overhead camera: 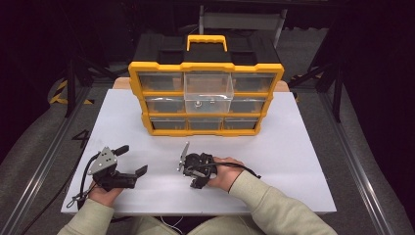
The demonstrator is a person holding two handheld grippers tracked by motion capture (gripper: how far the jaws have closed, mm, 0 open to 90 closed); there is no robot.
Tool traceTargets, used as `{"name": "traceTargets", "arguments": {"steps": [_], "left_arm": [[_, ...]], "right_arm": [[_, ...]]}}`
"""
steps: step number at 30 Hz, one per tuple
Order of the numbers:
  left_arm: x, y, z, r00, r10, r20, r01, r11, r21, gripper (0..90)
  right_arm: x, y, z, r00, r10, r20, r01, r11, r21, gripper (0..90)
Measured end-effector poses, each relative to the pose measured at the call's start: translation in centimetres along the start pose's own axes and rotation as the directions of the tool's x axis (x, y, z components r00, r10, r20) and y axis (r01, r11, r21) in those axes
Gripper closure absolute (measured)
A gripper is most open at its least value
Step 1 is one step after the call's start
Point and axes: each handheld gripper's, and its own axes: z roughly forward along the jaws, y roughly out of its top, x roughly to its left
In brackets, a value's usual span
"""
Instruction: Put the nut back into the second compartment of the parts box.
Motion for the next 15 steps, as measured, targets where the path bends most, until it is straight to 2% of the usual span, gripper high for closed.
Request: {"name": "traceTargets", "arguments": {"steps": [1, 5, 9, 15], "left_arm": [[0.0, 0.0, 0.0, 1.0000, 0.000, -0.001, 0.000, 1.0000, 0.000, 2.0], [0.0, 0.0, 0.0, 1.0000, 0.000, 0.000, 0.000, 1.0000, 0.000, 2.0], [0.0, 0.0, 0.0, 1.0000, -0.001, -0.001, 0.001, 1.0000, -0.001, 2.0], [0.0, 0.0, 0.0, 1.0000, -0.002, 0.000, 0.002, 1.0000, 0.000, 2.1]], "right_arm": [[0.1, 0.0, 0.0, 0.9999, -0.009, -0.005, 0.009, 1.000, -0.002, 67.3], [0.2, 0.2, -0.1, 0.9998, -0.021, 0.003, 0.021, 1.000, 0.014, 69.8], [0.4, 0.3, -0.5, 0.9998, -0.019, 0.006, 0.019, 1.000, 0.009, 69.9], [0.7, 0.9, -3.1, 0.9992, -0.040, 0.005, 0.040, 0.999, 0.003, 69.8]]}}
